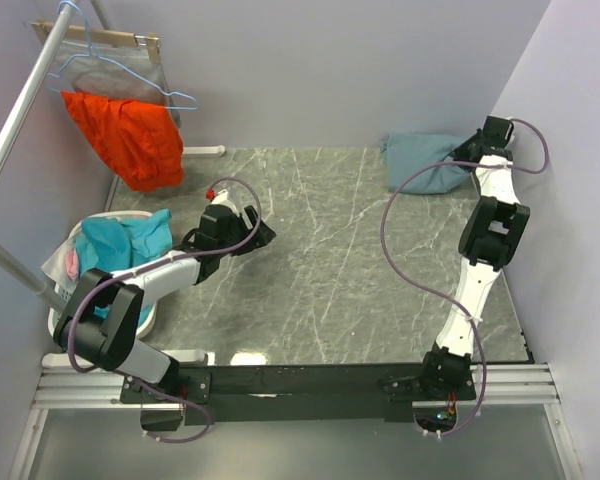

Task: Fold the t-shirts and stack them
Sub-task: Put the neatly folded tshirt into the corner of the board with the right arm

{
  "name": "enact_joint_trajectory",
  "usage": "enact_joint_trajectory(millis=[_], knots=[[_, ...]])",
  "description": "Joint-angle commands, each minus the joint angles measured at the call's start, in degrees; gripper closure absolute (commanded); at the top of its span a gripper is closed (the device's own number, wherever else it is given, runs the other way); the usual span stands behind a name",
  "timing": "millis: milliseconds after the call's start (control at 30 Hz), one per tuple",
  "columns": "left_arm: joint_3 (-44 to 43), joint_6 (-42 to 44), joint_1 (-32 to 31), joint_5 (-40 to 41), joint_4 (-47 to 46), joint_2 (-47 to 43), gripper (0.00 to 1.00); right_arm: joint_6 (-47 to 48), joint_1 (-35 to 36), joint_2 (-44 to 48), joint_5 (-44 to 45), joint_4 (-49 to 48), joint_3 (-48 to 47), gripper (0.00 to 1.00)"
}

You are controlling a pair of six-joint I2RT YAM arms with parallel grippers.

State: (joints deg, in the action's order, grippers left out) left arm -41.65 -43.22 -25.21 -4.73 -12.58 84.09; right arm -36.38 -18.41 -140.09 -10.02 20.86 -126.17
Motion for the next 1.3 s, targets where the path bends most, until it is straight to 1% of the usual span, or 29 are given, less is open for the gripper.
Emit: enact_joint_trajectory(millis=[0, 67, 100, 133, 200, 233, 300, 333, 400, 433, 467, 567, 667, 767, 800, 900, 1000, 1033, 1100, 1133, 1200, 1233, 1267], knots=[[-1.9, -0.5, -0.4, -2.2, -2.3, 0.8, 0.20, 3.5, -0.6, 0.8, 8.8, 1.9, -5.0, 0.55], [-1.9, -0.4, -0.5, -2.1, -2.0, 0.9, 0.20, 5.0, -0.3, 2.3, 9.9, 2.0, -3.7, 0.01], [-1.9, -0.3, -0.8, -1.8, -1.9, 0.8, 0.20, 5.6, -0.1, 3.2, 10.1, 1.5, -2.4, 0.00], [-1.7, -0.2, -0.9, -1.6, -1.9, 0.5, 0.20, 6.1, 0.5, 4.5, 13.2, 0.9, 1.0, 0.00], [-1.6, 0.0, -1.2, -1.2, -1.8, -0.2, 0.20, 8.3, 1.3, 8.9, 15.0, -2.0, 5.4, 0.00], [-1.6, 0.2, -1.2, -0.5, -1.7, -0.5, 0.20, 8.2, 1.4, 10.2, 13.6, -2.5, 8.7, 0.00], [-1.5, 0.5, -1.6, 0.2, -1.4, -1.1, 0.20, 7.3, 1.8, 11.7, 14.4, -0.9, 10.2, 0.00], [-1.7, 0.7, -1.7, 0.3, -1.2, -1.3, 0.20, 8.7, 2.6, 14.2, 16.3, -1.1, 14.2, 0.00], [-1.5, 1.0, -2.0, 0.5, -1.0, -2.7, 0.19, 10.4, 5.2, 18.2, 17.5, -7.7, 21.5, 0.00], [-1.4, 1.3, -2.2, 0.9, -0.8, -3.3, 0.19, 11.6, 5.8, 21.7, 17.2, -10.4, 28.5, 0.00], [-1.4, 1.4, -2.2, 1.2, -0.3, -4.2, 0.19, 11.7, 6.5, 22.9, 16.1, -14.3, 31.0, 0.00], [-1.0, 1.8, -2.4, 2.4, 1.4, -6.5, 0.19, 12.4, 8.2, 26.4, 15.1, -15.5, 36.8, 0.00], [0.5, 1.9, -2.6, 4.5, 2.1, -9.5, 0.19, 13.9, 10.3, 30.7, 16.7, -16.7, 42.2, 0.00], [1.1, 2.0, -2.6, 4.6, 2.7, -12.1, 0.18, 14.1, 12.6, 34.9, 14.7, -18.0, 47.7, 0.00], [1.0, 2.0, -2.7, 7.0, 3.3, -12.6, 0.18, 14.3, 14.2, 36.1, 14.4, -18.1, 49.2, 0.00], [0.5, 2.8, -2.7, 10.3, 6.0, -15.3, 0.17, 13.8, 16.6, 41.1, 14.5, -18.3, 54.7, 0.00], [-0.2, 3.9, -2.7, 13.4, 9.0, -18.6, 0.17, 13.1, 20.8, 46.6, 13.3, -20.0, 60.8, 0.00], [-0.7, 4.3, -2.7, 15.4, 9.8, -19.6, 0.16, 13.0, 23.2, 49.2, 13.9, -20.2, 63.4, 0.00], [-1.0, 4.8, -2.7, 16.9, 12.0, -22.4, 0.16, 12.7, 25.9, 51.6, 14.8, -20.5, 65.7, 0.00], [-1.0, 4.6, -2.7, 19.1, 12.4, -23.1, 0.17, 12.7, 26.9, 53.4, 14.8, -20.4, 67.3, 0.00], [-0.8, 5.3, -2.7, 21.2, 14.8, -25.0, 0.18, 12.7, 30.9, 55.4, 16.0, -20.1, 68.7, 0.00], [-1.3, 5.2, -2.7, 22.8, 15.8, -25.4, 0.17, 12.7, 32.0, 57.2, 16.3, -20.0, 70.1, 0.00], [-1.3, 5.1, -2.7, 26.6, 17.0, -26.2, 0.17, 12.9, 34.4, 58.3, 15.9, -20.3, 70.9, 0.00]])
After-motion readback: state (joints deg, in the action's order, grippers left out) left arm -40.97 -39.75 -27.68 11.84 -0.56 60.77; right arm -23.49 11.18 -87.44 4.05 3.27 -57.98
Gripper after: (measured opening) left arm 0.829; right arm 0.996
